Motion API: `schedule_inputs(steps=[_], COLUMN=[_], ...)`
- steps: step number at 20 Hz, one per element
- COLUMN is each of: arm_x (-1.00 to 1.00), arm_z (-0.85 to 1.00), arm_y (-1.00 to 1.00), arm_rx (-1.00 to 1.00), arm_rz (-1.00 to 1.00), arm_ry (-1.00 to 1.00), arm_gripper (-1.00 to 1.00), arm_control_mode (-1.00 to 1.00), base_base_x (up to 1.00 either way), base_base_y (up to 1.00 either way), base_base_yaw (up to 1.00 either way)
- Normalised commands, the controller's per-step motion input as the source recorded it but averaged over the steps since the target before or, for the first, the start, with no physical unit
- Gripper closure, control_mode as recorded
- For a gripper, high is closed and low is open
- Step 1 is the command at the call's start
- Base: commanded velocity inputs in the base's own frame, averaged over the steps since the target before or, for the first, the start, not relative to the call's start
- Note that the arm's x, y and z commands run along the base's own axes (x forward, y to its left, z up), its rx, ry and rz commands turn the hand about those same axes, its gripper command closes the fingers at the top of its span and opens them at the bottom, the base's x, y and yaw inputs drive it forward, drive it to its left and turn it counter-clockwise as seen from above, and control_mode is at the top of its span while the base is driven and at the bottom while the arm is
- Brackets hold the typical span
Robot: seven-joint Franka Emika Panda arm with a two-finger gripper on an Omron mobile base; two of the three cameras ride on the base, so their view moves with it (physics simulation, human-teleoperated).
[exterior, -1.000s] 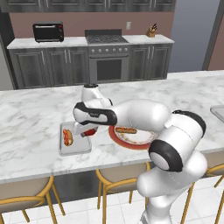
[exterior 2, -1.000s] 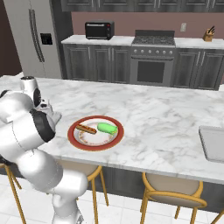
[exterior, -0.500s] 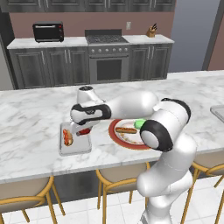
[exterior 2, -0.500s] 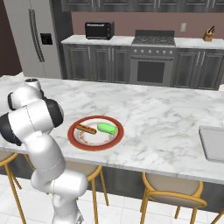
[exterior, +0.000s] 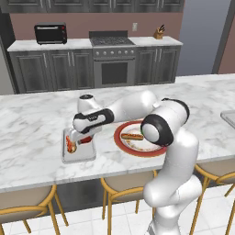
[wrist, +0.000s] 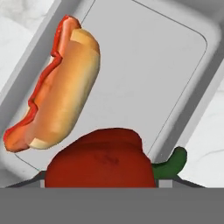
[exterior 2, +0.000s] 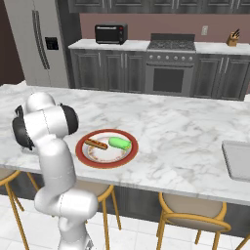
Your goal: Place one cooked food and one vegetable from the large plate to each tupperware container.
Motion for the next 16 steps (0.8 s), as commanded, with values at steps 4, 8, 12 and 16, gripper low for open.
schedule_inputs(steps=[4, 8, 12, 16], arm_x=[0.32, 0.08, 0.02, 0.0], arm_z=[-0.48, -0.14, -0.08, -0.09], arm_y=[0.16, 0.05, 0.0, 0.0], arm_rx=[0.0, 0.0, 0.0, 0.0], arm_rz=[0.0, 0.0, 0.0, 0.0], arm_ry=[0.0, 0.0, 0.0, 0.0], arm_gripper=[-1.0, -1.0, -1.0, -1.0], arm_control_mode=[-1.0, -1.0, -1.0, -1.0], base_base_x=[0.0, 0.0, 0.0, 0.0], base_base_y=[0.0, 0.0, 0.0, 0.0], base_base_yaw=[0.0, 0.0, 0.0, 0.0])
